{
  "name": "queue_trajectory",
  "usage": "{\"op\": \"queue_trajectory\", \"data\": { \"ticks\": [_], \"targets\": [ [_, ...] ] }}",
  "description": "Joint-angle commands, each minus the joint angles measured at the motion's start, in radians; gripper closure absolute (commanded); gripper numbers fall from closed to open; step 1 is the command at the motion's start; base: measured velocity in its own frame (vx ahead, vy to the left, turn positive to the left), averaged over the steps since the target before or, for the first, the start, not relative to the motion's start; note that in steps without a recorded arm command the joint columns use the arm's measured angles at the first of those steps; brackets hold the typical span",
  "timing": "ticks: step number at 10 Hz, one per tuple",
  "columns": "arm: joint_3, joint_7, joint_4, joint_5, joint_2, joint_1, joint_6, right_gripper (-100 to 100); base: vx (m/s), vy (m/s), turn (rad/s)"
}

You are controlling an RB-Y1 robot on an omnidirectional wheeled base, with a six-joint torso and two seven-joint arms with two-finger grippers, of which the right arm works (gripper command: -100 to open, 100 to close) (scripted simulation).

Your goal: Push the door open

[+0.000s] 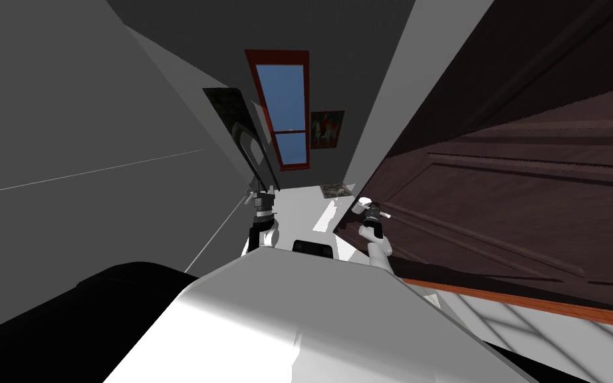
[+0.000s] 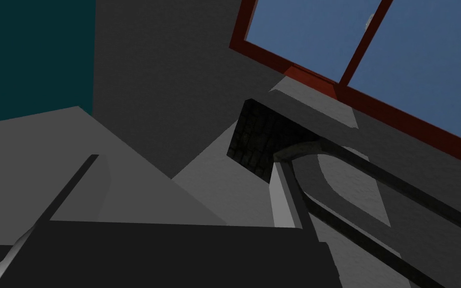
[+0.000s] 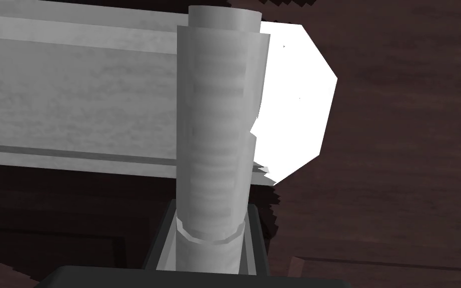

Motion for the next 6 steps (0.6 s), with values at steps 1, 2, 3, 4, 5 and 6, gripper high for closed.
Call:
{"op": "queue_trajectory", "data": {
  "ticks": [1,2,3,4,5,6],
  "targets": [
    [-0.028,0.004,-0.013,-0.004,-0.010,0.009,0.001,100,0.206,0.027,-0.068],
    [-0.035,0.005,-0.013,-0.004,-0.010,0.010,0.001,100,0.179,0.028,-0.037],
    [-0.055,0.009,-0.015,-0.007,-0.011,0.013,0.002,100,0.205,0.029,-0.042],
    [-0.068,0.011,-0.016,-0.008,-0.011,0.015,0.002,100,0.221,0.043,-0.085],
    [-0.081,0.013,-0.017,-0.010,-0.011,0.016,0.002,100,0.226,0.025,-0.080],
    [-0.093,0.016,-0.018,-0.011,-0.011,0.018,0.002,100,0.227,0.034,-0.074]
  ]
}}
